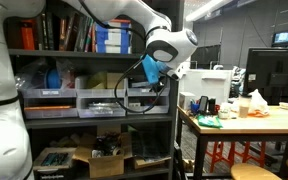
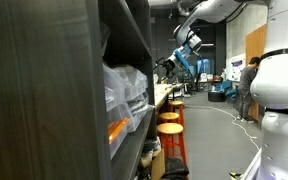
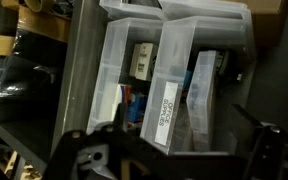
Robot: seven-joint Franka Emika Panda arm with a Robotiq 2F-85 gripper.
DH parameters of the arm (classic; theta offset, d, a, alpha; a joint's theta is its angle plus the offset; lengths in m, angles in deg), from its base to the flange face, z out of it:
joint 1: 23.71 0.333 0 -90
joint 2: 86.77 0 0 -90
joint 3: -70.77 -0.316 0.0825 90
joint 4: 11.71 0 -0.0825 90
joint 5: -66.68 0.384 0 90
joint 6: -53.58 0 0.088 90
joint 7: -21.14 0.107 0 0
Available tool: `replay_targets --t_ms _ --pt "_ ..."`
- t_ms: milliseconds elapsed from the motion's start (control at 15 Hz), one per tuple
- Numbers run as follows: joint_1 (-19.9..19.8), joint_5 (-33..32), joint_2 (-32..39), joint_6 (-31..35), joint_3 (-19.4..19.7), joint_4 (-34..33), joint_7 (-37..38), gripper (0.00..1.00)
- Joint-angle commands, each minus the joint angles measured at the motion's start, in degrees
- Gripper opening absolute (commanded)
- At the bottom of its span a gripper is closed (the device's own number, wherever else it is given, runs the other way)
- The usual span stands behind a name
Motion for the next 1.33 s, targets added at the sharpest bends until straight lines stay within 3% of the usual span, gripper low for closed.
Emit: replay_targets --t_ms 0,600,1267 --pt "-0.41 2.86 2.22 -4.39 -0.04 -2.45 -6.51 1.0" --pt "-0.47 9.01 7.05 -8.71 -0.99 -6.32 -15.46 1.0" --pt "-0.08 12.79 11.66 -7.68 -3.91 -10.17 -17.38 1.0"
